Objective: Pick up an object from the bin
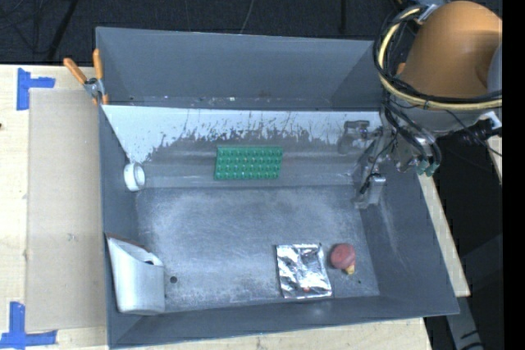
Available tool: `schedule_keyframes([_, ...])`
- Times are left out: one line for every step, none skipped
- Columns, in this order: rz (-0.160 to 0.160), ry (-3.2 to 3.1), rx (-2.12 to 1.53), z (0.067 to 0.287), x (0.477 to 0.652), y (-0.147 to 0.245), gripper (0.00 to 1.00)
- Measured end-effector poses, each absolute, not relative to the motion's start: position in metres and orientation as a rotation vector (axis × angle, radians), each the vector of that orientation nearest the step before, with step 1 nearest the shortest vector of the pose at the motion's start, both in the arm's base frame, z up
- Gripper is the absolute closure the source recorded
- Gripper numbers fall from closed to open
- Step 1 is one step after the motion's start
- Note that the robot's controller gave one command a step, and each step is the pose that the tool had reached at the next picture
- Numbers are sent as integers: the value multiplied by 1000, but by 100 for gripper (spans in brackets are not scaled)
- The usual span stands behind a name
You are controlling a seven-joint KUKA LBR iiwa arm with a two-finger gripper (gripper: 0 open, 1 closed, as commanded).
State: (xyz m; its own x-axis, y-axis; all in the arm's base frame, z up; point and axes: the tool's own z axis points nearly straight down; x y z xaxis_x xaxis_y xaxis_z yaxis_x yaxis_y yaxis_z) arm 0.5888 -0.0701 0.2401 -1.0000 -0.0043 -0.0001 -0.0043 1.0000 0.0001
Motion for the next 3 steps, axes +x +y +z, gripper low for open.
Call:
schedule_keyframes([3, 3147, -195, 91, 510, -75, 0])
schedule_keyframes([-3, 3142, -92, 68, 512, -139, 0])
schedule_keyframes([6, 3142, -138, 69, 503, -93, 0])
